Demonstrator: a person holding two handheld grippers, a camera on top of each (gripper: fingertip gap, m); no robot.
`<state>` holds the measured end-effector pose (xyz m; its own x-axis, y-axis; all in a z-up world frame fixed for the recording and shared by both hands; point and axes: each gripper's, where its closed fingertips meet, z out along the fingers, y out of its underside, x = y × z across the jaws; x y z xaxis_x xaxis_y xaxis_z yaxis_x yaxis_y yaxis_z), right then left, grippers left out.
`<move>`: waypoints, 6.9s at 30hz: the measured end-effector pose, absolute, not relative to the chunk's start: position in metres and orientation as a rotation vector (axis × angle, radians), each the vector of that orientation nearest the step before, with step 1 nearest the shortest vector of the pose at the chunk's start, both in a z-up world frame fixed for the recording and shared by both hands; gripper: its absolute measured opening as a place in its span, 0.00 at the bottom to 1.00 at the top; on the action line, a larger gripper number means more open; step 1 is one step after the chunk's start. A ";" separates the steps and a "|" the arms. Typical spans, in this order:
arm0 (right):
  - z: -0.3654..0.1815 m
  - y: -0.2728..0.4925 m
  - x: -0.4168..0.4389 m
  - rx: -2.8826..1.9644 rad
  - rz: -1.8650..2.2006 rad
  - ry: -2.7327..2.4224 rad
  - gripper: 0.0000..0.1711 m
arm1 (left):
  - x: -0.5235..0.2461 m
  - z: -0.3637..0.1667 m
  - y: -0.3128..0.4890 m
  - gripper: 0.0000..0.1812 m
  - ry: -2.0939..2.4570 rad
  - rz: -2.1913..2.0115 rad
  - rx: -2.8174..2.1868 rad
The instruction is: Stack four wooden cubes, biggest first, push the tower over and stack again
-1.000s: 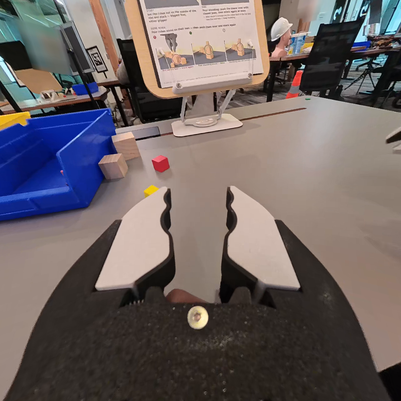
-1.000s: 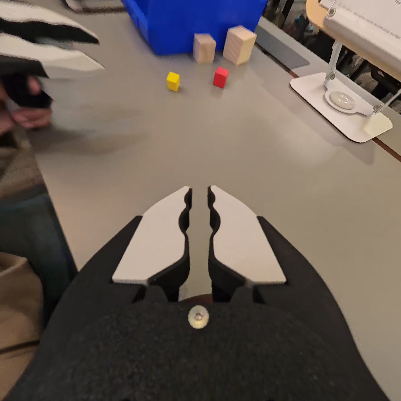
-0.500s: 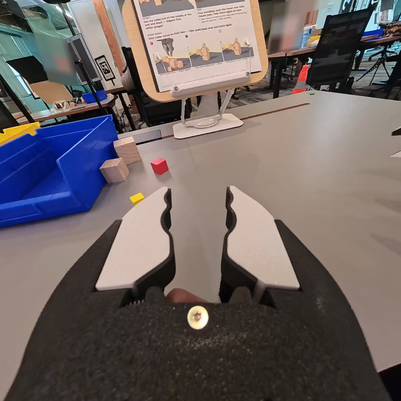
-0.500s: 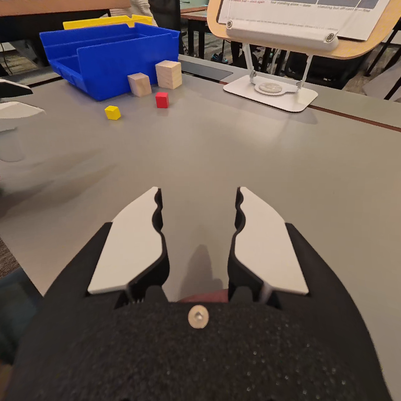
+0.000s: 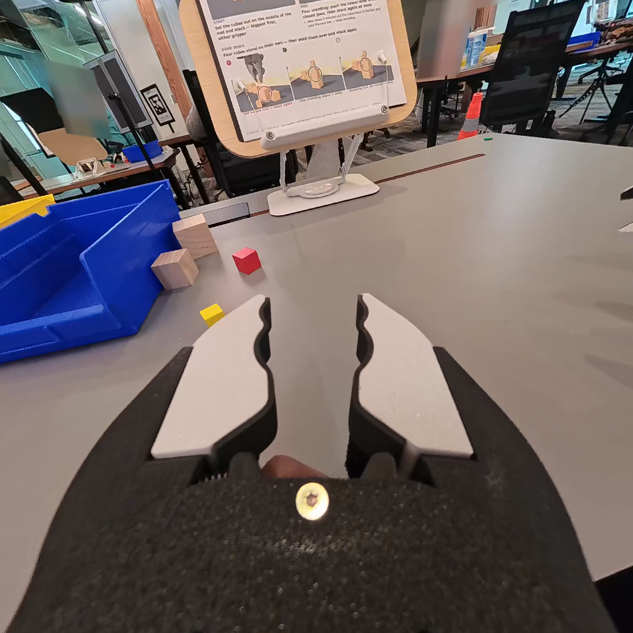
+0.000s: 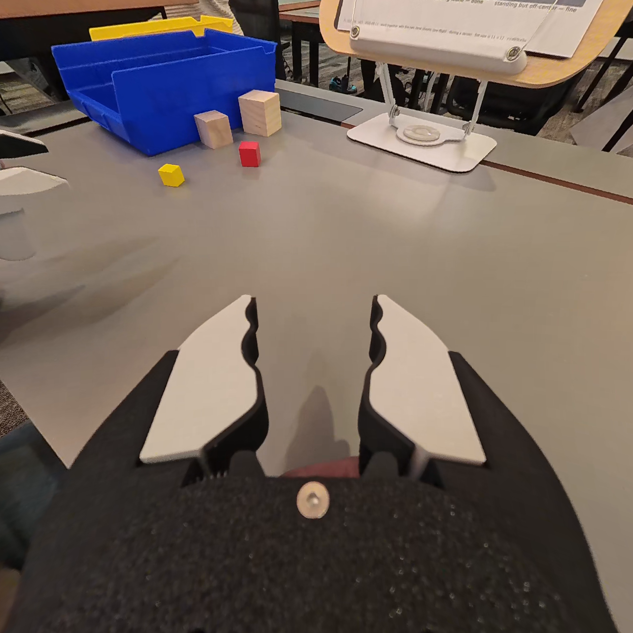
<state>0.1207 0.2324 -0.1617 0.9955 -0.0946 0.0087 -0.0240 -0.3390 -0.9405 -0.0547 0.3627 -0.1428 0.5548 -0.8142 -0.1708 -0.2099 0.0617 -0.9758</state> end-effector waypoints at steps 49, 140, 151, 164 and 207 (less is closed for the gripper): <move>-0.172 0.638 0.088 -2.294 -0.191 -1.171 0.38 | -0.087 -0.144 0.382 0.23 0.945 -0.661 -1.518; -0.181 0.159 0.086 -2.015 0.307 -0.313 0.38 | 0.102 -0.118 0.441 0.25 2.500 -0.232 -1.106; -0.188 0.157 0.084 -2.048 0.293 -0.323 0.37 | 0.157 -0.162 0.369 0.25 2.496 -0.646 -1.045; -0.194 0.157 0.088 -2.069 0.310 -0.312 0.37 | 0.164 -0.172 0.365 0.36 2.496 -0.747 -1.066; -0.183 0.160 0.089 -2.062 0.272 -0.364 0.36 | 0.092 -0.180 0.510 0.15 2.217 -0.315 -1.601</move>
